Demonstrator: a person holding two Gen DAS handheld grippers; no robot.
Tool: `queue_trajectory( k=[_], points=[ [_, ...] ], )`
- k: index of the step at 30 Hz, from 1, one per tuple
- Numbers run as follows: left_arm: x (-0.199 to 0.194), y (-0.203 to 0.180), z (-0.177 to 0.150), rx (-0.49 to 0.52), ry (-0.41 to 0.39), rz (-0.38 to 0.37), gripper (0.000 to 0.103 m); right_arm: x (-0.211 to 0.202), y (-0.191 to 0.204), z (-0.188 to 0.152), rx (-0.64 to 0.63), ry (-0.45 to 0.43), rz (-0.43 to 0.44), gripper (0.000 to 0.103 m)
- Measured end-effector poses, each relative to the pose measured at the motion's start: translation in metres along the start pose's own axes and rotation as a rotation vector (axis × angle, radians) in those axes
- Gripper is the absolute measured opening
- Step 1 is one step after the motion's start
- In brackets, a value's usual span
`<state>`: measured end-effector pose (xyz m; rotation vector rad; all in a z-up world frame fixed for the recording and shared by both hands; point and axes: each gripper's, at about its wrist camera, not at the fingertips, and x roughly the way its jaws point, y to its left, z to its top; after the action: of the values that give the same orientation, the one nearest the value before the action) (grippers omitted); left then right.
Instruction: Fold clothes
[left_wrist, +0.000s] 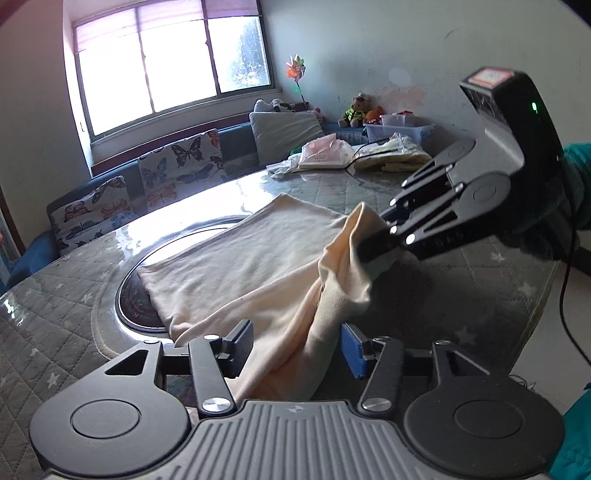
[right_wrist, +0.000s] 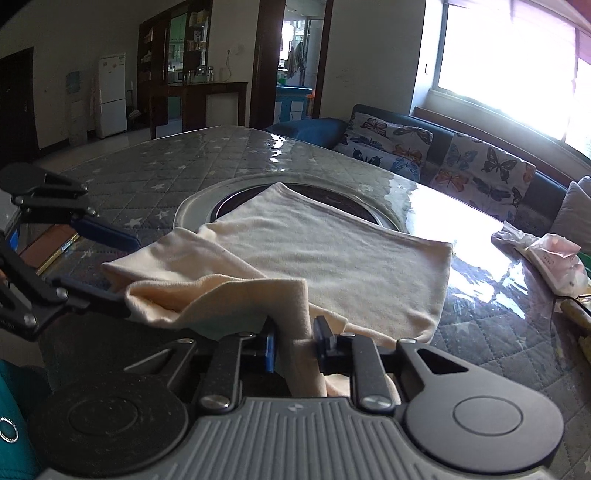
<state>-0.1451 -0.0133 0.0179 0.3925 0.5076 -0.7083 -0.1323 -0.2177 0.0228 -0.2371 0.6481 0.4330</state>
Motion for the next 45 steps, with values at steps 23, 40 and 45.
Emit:
queue_trajectory(
  k=[23,40,45],
  points=[
    [0.025,-0.004,-0.01,0.045,0.068,0.035,0.02,0.001,0.0,0.002,0.004,-0.002,0.005,0.019],
    [0.025,-0.005,-0.01,0.039,0.068,0.04,0.027,0.001,0.001,0.001,0.006,0.0,0.004,0.019],
    [0.027,-0.006,-0.01,0.039,0.071,0.039,0.023,0.001,0.001,-0.003,0.003,0.002,0.001,0.019]
  ],
)
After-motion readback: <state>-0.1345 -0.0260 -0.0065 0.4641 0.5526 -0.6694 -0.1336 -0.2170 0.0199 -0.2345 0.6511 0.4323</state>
